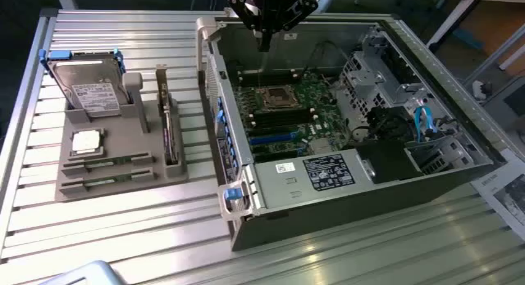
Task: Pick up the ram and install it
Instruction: 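Reach for the ram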
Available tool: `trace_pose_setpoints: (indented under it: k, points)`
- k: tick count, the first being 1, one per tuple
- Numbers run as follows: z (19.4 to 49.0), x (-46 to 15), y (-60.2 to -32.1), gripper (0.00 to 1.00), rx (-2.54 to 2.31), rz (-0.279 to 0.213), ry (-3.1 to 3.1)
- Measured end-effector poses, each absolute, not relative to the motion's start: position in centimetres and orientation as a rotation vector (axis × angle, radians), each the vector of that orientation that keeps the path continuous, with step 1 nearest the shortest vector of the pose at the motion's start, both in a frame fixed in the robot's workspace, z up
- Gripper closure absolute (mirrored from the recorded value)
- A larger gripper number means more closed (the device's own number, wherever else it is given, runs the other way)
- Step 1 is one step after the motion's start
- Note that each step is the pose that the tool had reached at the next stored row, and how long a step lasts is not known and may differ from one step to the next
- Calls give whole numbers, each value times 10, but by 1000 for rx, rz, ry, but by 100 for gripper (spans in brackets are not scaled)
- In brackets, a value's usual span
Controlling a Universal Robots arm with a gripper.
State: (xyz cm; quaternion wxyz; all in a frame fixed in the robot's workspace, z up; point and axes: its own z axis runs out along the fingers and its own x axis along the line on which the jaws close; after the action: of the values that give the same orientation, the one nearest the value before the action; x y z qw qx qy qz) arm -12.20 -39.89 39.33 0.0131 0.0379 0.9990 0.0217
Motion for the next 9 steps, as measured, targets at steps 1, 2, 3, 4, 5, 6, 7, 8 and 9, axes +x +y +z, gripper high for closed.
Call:
trace_pose_setpoints:
  k: [1, 2, 3, 4, 5, 6, 7, 8, 9]
  points:
    - [393, -122, -399, 90, 118, 68, 3112]
    - [393, -122, -399, 90, 118, 68, 3113]
    - [393, -122, -399, 90, 118, 68, 3112]
    - [393, -122, -399, 90, 118, 68, 3112]
    - [393, -122, -399, 90, 118, 68, 3113]
    - [393, -122, -399, 90, 118, 68, 3112]
    - [393, -122, -399, 90, 118, 68, 3112]
    - [393, -122, -399, 90, 118, 68, 3112]
    - [393, -122, -399, 90, 118, 68, 3112]
